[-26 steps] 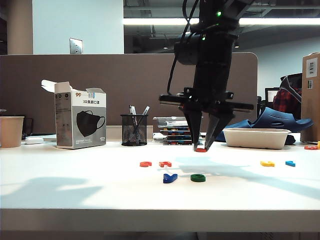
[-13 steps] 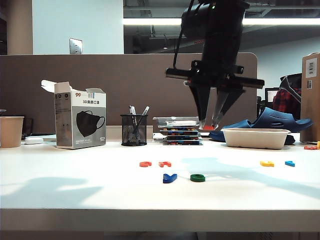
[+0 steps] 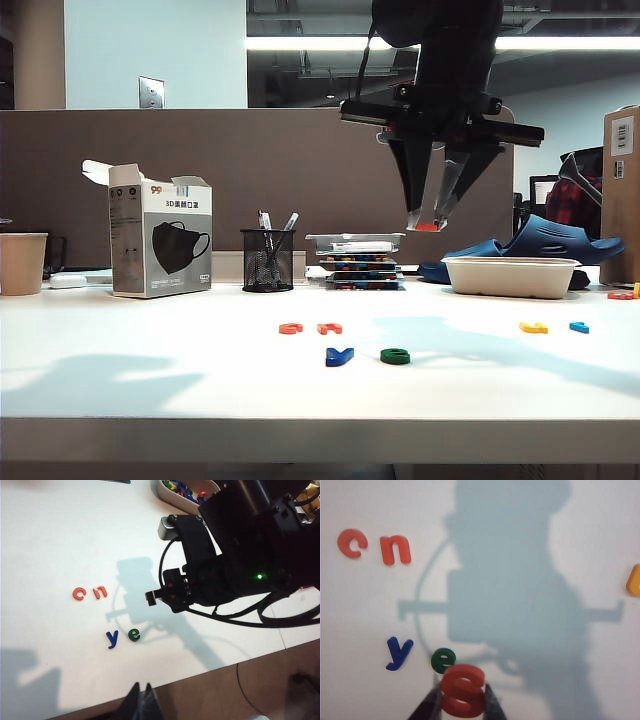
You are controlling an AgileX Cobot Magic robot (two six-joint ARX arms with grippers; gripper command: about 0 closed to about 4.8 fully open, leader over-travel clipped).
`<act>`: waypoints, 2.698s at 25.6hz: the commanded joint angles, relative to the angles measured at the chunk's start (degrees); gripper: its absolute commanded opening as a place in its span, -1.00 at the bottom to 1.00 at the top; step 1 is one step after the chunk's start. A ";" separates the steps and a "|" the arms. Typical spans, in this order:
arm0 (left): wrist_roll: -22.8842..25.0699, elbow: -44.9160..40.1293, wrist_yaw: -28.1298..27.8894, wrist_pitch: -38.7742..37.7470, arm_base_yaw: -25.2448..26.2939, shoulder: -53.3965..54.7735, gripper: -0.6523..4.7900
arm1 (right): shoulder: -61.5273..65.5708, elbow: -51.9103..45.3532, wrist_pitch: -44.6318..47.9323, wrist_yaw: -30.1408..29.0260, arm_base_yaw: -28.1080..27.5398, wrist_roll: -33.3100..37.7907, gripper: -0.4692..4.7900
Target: Select the appropriate letters from the row of letter magnets placed on the table to arrange into the word "yes".
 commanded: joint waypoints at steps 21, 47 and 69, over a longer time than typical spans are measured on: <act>0.20 0.17 -0.22 0.52 -0.04 -0.11 -0.78 | -7.17 -20.00 11.58 -0.42 1.14 2.58 -0.47; 0.20 0.15 -0.22 0.52 -0.04 -0.11 -0.78 | -6.78 -30.08 25.68 0.07 1.95 1.95 -0.47; 0.20 0.17 -0.22 0.52 -0.04 -0.11 -0.78 | -4.35 -30.14 24.33 -0.37 1.90 1.97 -0.46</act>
